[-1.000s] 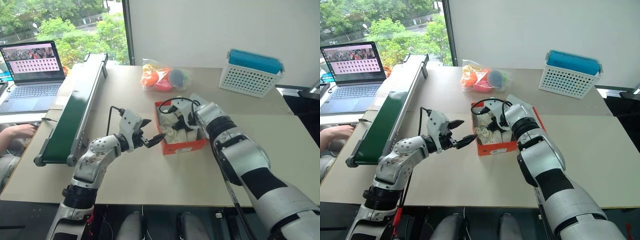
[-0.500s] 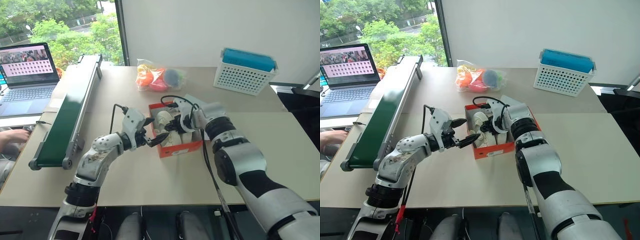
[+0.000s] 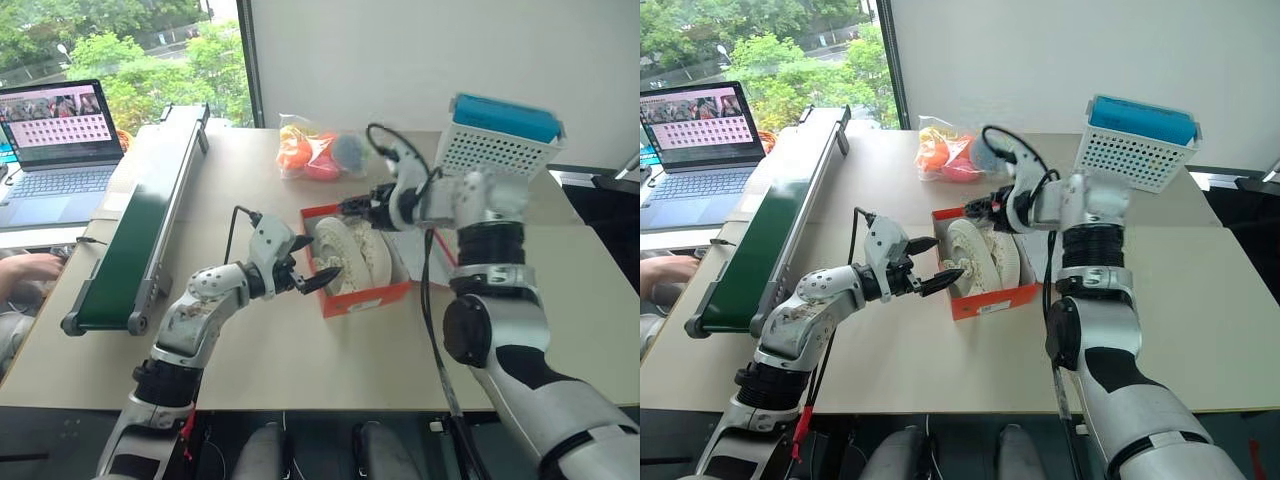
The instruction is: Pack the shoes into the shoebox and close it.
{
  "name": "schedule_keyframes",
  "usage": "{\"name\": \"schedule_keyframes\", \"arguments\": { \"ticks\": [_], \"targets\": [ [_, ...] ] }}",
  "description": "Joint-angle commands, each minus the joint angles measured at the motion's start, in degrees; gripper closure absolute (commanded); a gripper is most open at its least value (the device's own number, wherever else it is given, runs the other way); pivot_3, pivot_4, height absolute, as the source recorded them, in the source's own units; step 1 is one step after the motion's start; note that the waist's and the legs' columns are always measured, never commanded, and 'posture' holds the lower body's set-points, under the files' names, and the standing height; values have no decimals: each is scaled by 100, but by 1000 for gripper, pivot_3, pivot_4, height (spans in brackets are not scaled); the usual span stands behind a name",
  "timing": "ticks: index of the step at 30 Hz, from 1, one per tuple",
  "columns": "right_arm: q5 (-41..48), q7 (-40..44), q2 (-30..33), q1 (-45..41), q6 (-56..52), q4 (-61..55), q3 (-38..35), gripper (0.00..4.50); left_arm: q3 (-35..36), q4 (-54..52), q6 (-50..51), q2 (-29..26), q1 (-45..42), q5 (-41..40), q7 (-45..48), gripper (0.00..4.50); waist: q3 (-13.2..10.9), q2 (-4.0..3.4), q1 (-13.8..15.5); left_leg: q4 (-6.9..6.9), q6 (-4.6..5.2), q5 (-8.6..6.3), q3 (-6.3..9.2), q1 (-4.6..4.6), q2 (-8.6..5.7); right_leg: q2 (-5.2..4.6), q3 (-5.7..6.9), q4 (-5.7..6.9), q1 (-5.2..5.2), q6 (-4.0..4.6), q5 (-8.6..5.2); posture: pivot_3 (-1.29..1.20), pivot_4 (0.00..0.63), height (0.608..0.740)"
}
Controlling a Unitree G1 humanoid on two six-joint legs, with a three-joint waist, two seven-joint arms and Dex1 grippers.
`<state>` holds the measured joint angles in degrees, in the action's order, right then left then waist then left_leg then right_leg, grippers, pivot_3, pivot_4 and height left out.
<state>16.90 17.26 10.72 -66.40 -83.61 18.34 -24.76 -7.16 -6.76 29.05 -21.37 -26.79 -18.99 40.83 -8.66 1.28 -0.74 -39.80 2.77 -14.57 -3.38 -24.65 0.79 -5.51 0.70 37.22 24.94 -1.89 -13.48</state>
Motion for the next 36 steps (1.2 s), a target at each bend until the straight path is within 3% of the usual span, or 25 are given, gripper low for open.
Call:
{"name": "schedule_keyframes", "arguments": {
  "ticks": [1, 2, 3, 5, 8, 11, 14, 16, 20, 24, 28, 31, 36],
  "targets": [
    [287, -173, 18, 473, -723, -1839, -764, 1095, 67, -5, -139, -30, -186, 22, 60, 0, 0, 0, 26, -1, 2, -1, 1, -2, 0, 0, 2, 0, 0, 0, 0, 0, 150, 705],
    [404, -154, 63, 797, -818, -2359, -859, 1600, 65, 15, -150, -35, -199, 26, 71, 0, 0, 0, 27, -3, 3, -2, 2, -4, 0, 0, 2, 0, 0, 0, 0, 0, 150, 705],
    [533, -99, 134, 1176, -860, -2876, -903, 1720, 69, 37, -164, -42, -208, 29, 89, 0, 0, 0, 45, -3, 5, -2, 1, -4, -2, 0, 1, -1, 0, -1, 0, 0, 150, 705],
    [791, -33, 277, 2114, -889, -3869, -1291, 2551, 51, 91, -170, -19, -244, 47, 105, 0, 0, 0, 71, -4, 8, -4, 3, -3, -2, 1, 3, -3, -2, -2, 0, 0, 150, 705],
    [1184, 108, 609, 3162, -889, -4654, -1481, 3574, 32, 140, -177, -16, -282, 47, 154, 0, -1, -2, 113, -4, 10, -5, 0, -4, -5, 0, -2, -7, -3, -2, 0, 0, 150, 705],
    [1912, 560, 1485, 4564, -889, -5351, -1312, 4492, 4, 235, -181, 9, -365, 33, 221, 0, -1, -5, 114, -6, 13, -5, -4, 2, -6, 0, -10, -12, -2, -3, 0, 0, 150, 705],
    [2149, 666, 2335, 5583, -889, -5639, -871, 4492, -19, 354, -225, 22, -443, 47, 298, 0, 0, -5, 70, -4, 15, -6, -4, 14, -3, 7, -16, -25, -10, -4, -3, 0, 150, 705],
    [2067, 516, 2550, 5885, -889, -5615, -663, 4492, -25, 415, -247, 38, -491, 57, 338, 0, -1, -3, -1, -3, 17, -7, -5, 51, 3, 13, -21, -36, -52, -3, -4, 0, 150, 705],
    [1382, -389, 1616, 5633, -889, -4905, -507, 4492, -49, 521, -280, 73, -619, 86, 392, 0, 0, 1, -18, -2, 17, -8, -3, 86, 10, 24, -26, -40, -81, -1, -4, 0, 150, 705],
    [787, -1156, 283, 4795, -745, -4171, -1452, 4492, -54, 530, -292, 58, -648, 99, 438, 0, 1, -4, 0, 1, 14, -6, -8, 78, 5, 25, -39, -29, -61, -1, -4, 0, 150, 705],
    [536, -1891, -835, 3773, -387, -3426, -3199, 4492, -57, 518, -280, 39, -664, 97, 462, 0, 1, -5, 55, -8, 12, -5, -4, 59, 5, 21, -26, -29, -57, -4, -4, 0, 150, 705],
    [579, -2120, -1158, 3274, -331, -3096, -4148, 4492, -40, 530, -272, 22, -693, 101, 474, 0, 1, -6, 115, -6, 12, -5, -1, 51, 0, 14, -15, -14, -54, -4, -4, 0, 150, 705],
    [610, -2388, -1309, 2952, -217, -2683, -4656, 4492, -25, 525, -267, 21, -717, 101, 465, 0, 1, -9, 102, -6, 12, -5, -2, 49, -1, 14, -15, -12, -54, -4, -4, 0, 150, 705]
  ]
}}
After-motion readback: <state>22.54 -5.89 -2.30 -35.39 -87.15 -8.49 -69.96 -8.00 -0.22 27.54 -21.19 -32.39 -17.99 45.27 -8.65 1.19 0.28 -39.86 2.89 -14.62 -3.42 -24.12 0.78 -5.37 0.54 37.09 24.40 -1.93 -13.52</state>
